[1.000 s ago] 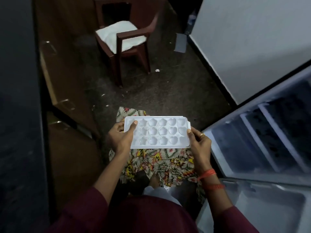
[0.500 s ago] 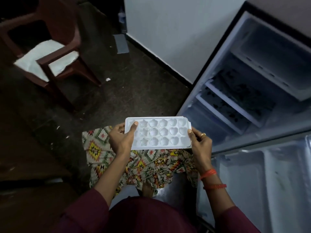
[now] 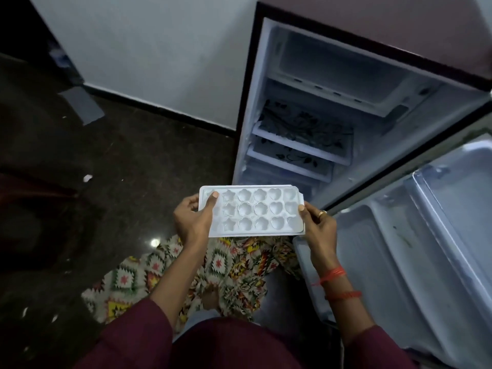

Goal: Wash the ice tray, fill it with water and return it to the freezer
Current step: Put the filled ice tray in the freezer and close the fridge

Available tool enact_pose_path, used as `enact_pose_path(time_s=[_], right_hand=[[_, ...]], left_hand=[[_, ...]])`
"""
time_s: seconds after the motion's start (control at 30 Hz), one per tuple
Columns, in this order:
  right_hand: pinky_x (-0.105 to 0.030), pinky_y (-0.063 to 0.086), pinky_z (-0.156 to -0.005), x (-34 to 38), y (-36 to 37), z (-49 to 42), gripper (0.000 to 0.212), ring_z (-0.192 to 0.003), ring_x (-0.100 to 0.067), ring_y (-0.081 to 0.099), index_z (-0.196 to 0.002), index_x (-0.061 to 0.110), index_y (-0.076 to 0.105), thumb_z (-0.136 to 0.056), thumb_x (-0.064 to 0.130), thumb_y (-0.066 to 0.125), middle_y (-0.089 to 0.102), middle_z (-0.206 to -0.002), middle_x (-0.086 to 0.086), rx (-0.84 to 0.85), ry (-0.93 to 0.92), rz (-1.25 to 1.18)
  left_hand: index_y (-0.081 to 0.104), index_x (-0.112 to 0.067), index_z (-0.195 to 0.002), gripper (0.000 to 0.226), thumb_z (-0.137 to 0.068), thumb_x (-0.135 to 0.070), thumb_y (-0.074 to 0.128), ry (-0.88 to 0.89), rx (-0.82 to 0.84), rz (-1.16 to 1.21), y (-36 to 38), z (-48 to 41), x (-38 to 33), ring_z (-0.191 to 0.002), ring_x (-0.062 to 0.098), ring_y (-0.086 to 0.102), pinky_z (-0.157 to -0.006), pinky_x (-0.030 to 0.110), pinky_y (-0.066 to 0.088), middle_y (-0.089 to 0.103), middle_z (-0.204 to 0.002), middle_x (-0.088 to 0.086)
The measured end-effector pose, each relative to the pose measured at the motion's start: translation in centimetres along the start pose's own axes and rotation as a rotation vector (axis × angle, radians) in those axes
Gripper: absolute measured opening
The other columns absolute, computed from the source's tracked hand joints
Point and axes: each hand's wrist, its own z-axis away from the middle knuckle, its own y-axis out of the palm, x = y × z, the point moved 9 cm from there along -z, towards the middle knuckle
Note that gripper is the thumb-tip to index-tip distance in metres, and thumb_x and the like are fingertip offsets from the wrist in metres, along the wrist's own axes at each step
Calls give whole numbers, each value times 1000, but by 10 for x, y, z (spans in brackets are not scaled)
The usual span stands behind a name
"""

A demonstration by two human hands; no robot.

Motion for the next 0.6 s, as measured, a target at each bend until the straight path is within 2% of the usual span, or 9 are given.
enact_pose_path(time_s=[0.1, 0.13, 0.27, 0.3, 0.37, 0.43, 0.6], right_hand=[[-43, 60, -88, 8, -4, -9, 45, -100, -18, 73, -121, 12, 71, -86, 41, 72, 77, -107, -1, -66, 3, -3], [-42, 60, -88, 11, -6, -13, 43, -99, -16, 73, -120, 12, 72, -87, 39, 72, 77, -106, -1, -93, 7, -12], [-18, 57, -73, 25, -16, -30, 32, -84, 1, 70, -121, 4, 70, -94, 21, 69, 75, -106, -5, -197, -8, -62], [-21, 59, -76, 28, -19, -35, 33, -87, 0, 70, -121, 4, 69, -94, 22, 69, 75, -106, -5, -218, -15, -63], [-35, 60, -88, 35, -25, -44, 35, -97, -10, 71, -122, 6, 70, -93, 27, 70, 75, -107, -3, -250, -21, -54], [-41, 58, -93, 42, -32, -56, 36, -101, -15, 71, -121, 7, 71, -92, 29, 71, 76, -107, -2, -270, -14, -53], [-34, 57, -94, 66, -52, -85, 36, -103, -13, 70, -121, 6, 71, -93, 28, 70, 75, -108, -3, -304, -58, -71]], left_hand=[[69, -23, -91, 29, -74, -39, 86, 39, 57, -22, 23, -16, -19, -76, 10, 68, -69, 28, 57, 70, -83, -10], [69, -24, -91, 29, -74, -39, 86, 51, 79, -30, 31, -21, -27, -77, 10, 69, -71, 29, 58, 70, -82, -11], [70, -22, -93, 28, -75, -38, 86, 95, 162, -33, 65, -34, -57, -77, 8, 69, -72, 30, 59, 69, -81, -12], [70, -22, -93, 28, -75, -36, 86, 102, 181, -31, 74, -36, -65, -76, 8, 68, -71, 29, 59, 69, -81, -12], [69, -22, -93, 27, -76, -35, 86, 109, 216, -28, 93, -40, -79, -76, 6, 68, -71, 28, 58, 68, -81, -13], [70, -21, -94, 29, -75, -35, 86, 119, 243, -23, 111, -43, -92, -76, 6, 67, -71, 27, 58, 69, -82, -12], [71, -14, -100, 33, -76, -31, 87, 164, 309, 4, 156, -43, -125, -72, 2, 64, -68, 19, 55, 68, -81, -9]])
